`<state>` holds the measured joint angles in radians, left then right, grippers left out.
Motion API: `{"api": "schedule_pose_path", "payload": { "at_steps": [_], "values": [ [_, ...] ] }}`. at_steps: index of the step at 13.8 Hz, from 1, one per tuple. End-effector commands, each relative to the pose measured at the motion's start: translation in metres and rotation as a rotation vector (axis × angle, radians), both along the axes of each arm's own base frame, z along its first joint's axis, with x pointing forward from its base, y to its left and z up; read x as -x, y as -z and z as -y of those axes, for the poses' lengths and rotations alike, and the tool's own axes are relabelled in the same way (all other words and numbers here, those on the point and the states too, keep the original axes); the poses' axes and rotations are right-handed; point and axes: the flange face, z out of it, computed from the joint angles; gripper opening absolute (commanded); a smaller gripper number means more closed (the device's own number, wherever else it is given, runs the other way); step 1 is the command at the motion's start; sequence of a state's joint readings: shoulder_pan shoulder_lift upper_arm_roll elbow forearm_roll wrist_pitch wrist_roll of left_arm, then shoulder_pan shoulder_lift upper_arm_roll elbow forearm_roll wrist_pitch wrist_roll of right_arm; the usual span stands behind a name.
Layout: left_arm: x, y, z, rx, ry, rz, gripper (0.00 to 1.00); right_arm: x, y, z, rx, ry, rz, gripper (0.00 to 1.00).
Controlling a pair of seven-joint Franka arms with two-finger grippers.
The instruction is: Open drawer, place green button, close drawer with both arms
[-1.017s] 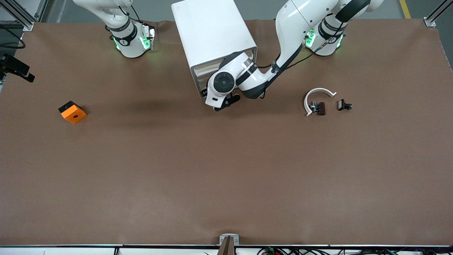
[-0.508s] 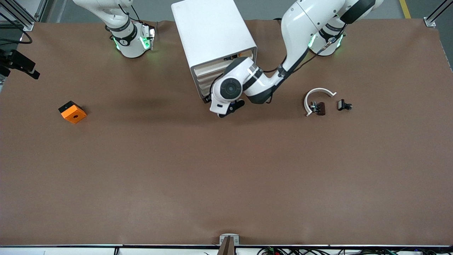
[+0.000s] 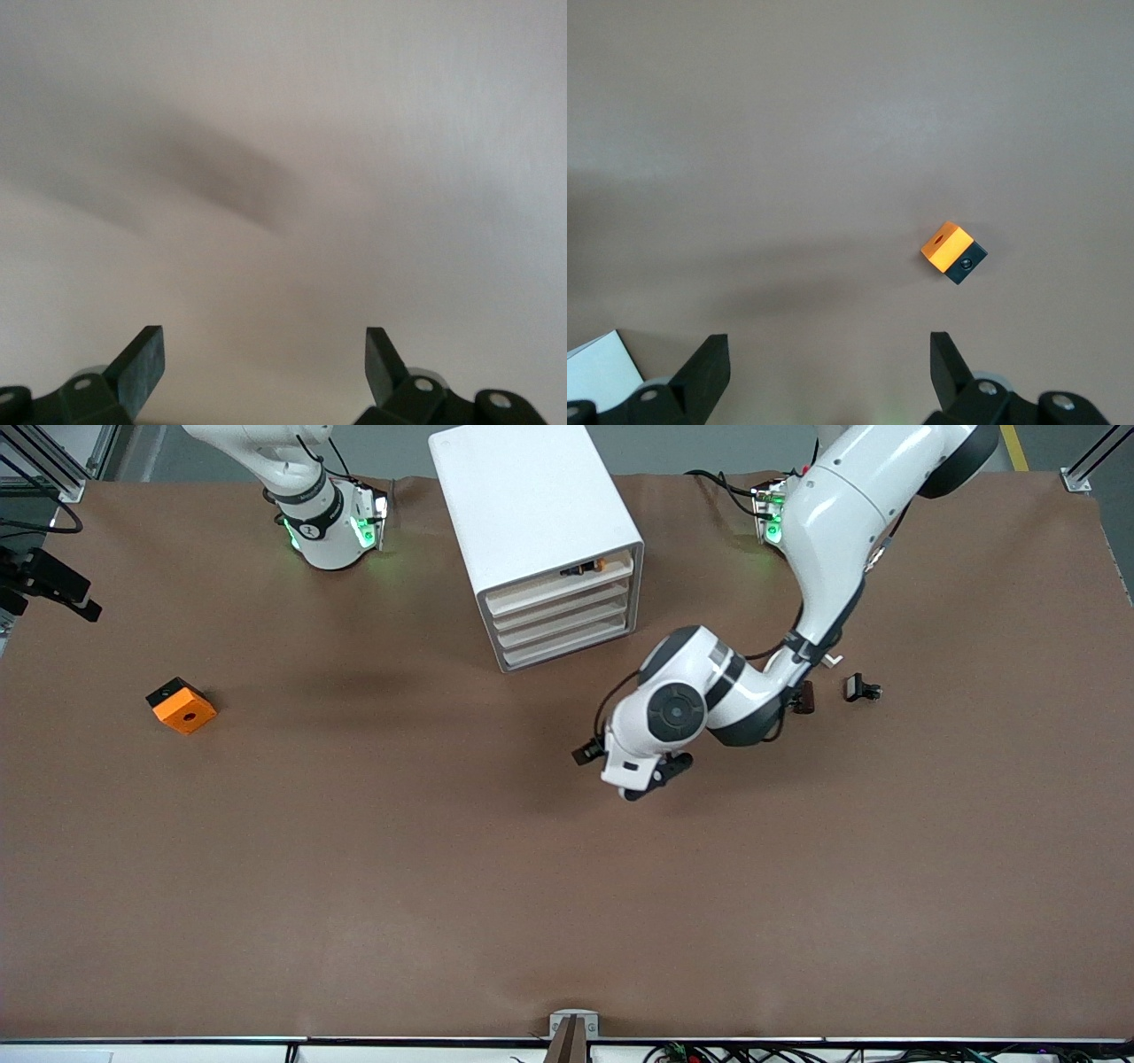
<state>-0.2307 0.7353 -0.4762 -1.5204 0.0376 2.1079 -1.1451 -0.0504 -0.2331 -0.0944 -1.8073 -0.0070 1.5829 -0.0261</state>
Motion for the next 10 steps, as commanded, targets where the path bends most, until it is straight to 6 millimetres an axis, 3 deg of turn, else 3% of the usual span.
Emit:
{"api": "schedule_pose_path", "payload": {
  "at_steps": [1,4,6,7,10],
  "values": [
    [-0.032,0.003,-0.056,-0.046,0.063,0.054,1.0,0.008,-0.006,-0.002,0.0,0.004,-0.001,1.0],
    [-0.072,0.004,-0.142,-0.074,0.175,0.109,1.0,0.008,-0.007,0.0,0.003,0.01,0.0,1.0],
    [-0.1,-0.005,-0.216,-0.095,0.227,0.145,1.0,0.008,-0.007,-0.001,0.003,0.018,0.002,1.0],
    [-0.11,-0.011,-0.25,-0.109,0.258,0.166,1.0,0.008,-0.007,-0.001,0.003,0.035,0.003,1.0],
    [-0.124,-0.034,-0.324,-0.103,0.342,0.211,1.0,0.007,-0.006,-0.001,0.002,0.044,0.004,1.0]
  ]
}}
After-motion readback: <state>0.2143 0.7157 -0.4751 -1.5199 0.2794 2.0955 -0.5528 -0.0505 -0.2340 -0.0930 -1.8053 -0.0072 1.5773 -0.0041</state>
